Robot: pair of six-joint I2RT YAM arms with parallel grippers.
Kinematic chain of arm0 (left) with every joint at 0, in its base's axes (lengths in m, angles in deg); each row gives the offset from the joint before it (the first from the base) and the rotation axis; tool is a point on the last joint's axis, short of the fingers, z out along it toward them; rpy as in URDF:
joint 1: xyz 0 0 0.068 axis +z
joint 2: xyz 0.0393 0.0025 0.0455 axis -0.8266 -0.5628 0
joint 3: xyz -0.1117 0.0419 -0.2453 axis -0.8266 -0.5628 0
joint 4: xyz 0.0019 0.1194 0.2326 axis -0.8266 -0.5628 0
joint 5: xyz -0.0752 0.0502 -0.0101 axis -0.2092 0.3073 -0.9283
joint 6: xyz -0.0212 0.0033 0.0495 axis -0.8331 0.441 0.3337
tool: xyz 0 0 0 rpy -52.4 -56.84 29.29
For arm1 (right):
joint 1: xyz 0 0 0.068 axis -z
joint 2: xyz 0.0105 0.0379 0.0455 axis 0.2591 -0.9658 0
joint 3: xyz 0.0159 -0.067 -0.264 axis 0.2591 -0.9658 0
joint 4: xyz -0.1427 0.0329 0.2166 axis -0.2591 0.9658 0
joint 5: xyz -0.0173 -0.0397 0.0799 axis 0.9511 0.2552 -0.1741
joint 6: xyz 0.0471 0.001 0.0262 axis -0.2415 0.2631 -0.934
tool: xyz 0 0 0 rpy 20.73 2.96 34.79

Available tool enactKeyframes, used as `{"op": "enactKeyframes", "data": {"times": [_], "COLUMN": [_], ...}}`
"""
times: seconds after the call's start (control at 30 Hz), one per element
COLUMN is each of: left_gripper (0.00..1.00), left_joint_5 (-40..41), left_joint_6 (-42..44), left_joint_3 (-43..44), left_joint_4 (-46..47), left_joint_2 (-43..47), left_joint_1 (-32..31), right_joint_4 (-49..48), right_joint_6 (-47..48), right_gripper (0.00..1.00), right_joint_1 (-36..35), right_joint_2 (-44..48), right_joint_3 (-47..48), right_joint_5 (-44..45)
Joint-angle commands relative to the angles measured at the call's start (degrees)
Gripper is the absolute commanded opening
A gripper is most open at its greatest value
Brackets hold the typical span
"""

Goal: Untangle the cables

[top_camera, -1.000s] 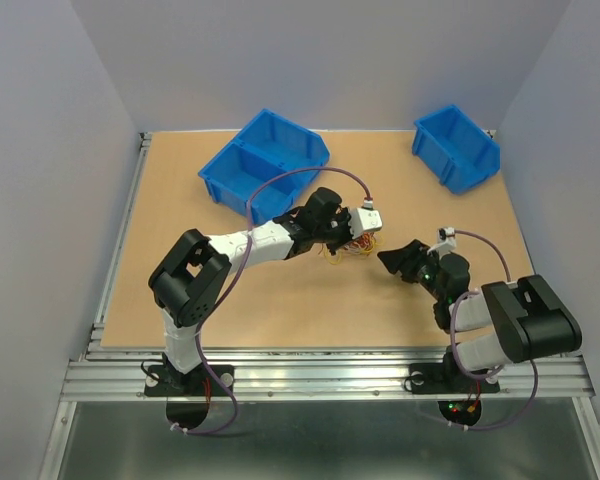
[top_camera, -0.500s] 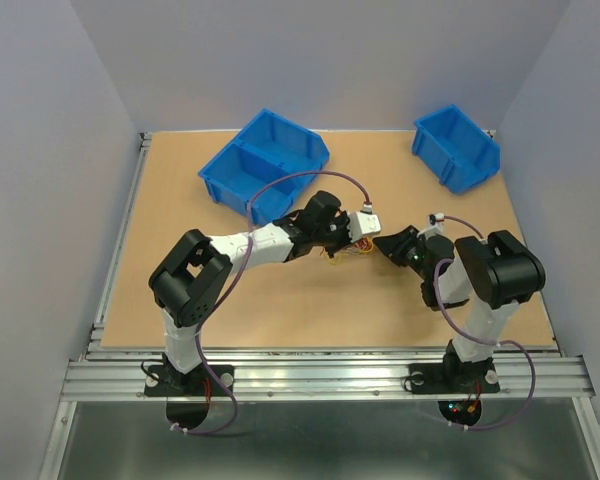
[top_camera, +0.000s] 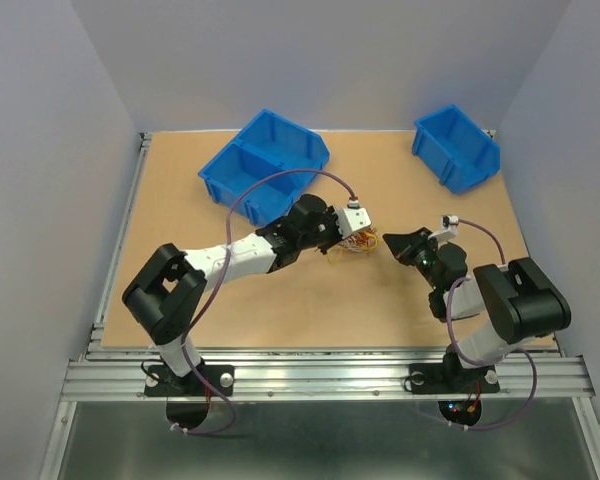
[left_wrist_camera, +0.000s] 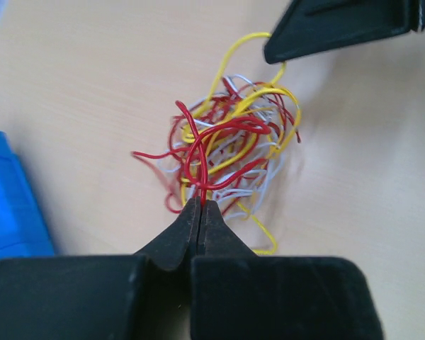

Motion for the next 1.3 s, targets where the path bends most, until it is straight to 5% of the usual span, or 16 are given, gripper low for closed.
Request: {"op": "enactKeyframes", "data": {"times": [0.0, 0.27, 0.47, 0.87, 1.13, 1.27], "left_gripper": [0.0, 0.0, 0.0, 0.0, 0.0, 0.0], "left_joint_5": [4.6, 16.9, 13.7, 29.1, 38.5, 38.9], "left_joint_6": [-2.3, -13.0, -22.1, -24.1, -28.4, -32.4], "left_joint_3": [-2.0, -5.1, -5.2, -14.5, -23.0, -22.2], "left_joint_4": [8.7, 16.9, 17.5, 27.3, 37.9, 35.9], "left_joint_2": [7.2, 12.7, 16.6, 29.9, 38.9, 40.0], "left_joint_1": [0.4, 7.8, 18.8, 18.9, 21.7, 24.5], "right_joint_4": [3.2, 11.6, 16.1, 22.6, 46.1, 50.3], "right_joint_6": [4.3, 4.4, 5.3, 2.4, -10.1, -9.6], "right_gripper": [0.01, 0.01, 0.01, 0.01, 0.01, 0.0], "right_joint_1": [-0.6, -0.6, -0.6, -0.6, -0.6, -0.6], "right_joint_2": [6.9, 22.1, 27.6, 40.1, 53.9, 60.4], "right_joint_3": [-3.0, -8.5, -9.5, -14.1, -13.5, -13.8], "right_joint_5": [8.0, 23.2, 25.0, 35.1, 53.3, 54.2]}}
